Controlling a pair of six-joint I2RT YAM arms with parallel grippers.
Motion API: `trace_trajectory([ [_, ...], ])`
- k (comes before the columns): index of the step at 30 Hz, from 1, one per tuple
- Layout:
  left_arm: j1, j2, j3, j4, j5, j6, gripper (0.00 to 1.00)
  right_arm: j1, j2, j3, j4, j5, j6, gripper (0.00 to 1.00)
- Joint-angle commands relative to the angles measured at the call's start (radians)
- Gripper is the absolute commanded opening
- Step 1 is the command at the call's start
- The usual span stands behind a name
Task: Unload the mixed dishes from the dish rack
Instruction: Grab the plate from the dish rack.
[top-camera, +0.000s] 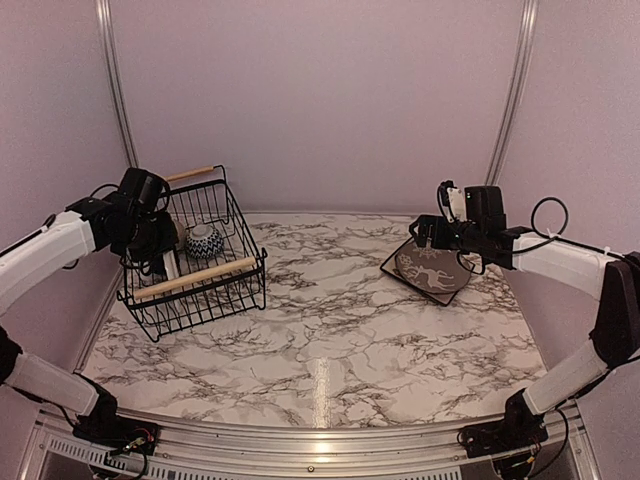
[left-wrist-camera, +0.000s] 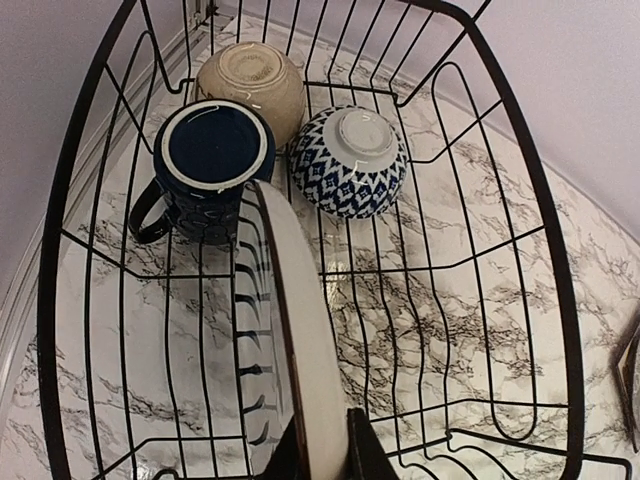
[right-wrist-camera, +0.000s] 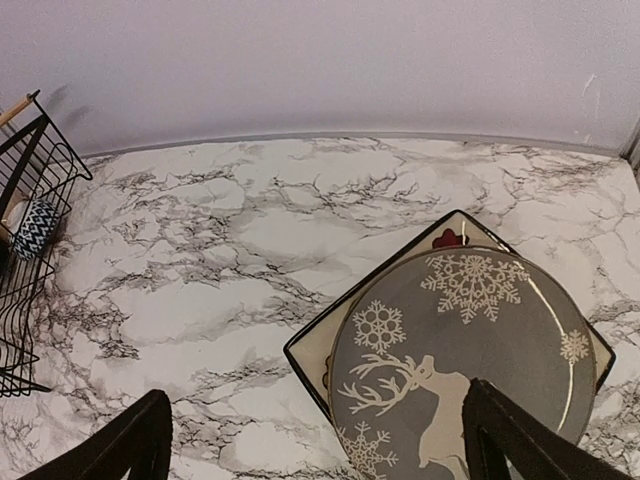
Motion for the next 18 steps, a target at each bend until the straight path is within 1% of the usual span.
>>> trace_trajectory([
  [1, 0.025, -0.104, 0.002, 0.120, -0.001, 0.015, 0.00, -0.002, -0.022, -0.006, 0.017, 0.001, 0.002, 0.97],
  [7, 0.048, -0.153, -0.026, 0.168, 0.067, -0.017, 0.00, -0.002, -0.025, -0.004, 0.015, -0.005, 0.002, 0.97],
  [12, 0.055, -0.208, -0.029, 0.282, 0.196, -0.039, 0.00, -0.001, -0.051, -0.025, 0.036, -0.018, -0.014, 0.98],
  [15, 0.057, -0.208, 0.027, 0.352, 0.277, -0.061, 0.00, 0.002, -0.076, -0.036, 0.077, -0.053, -0.002, 0.97],
  [18, 0.056, -0.161, 0.129, 0.384, 0.354, -0.103, 0.00, 0.040, -0.095, -0.031, 0.125, -0.079, 0.010, 0.96],
])
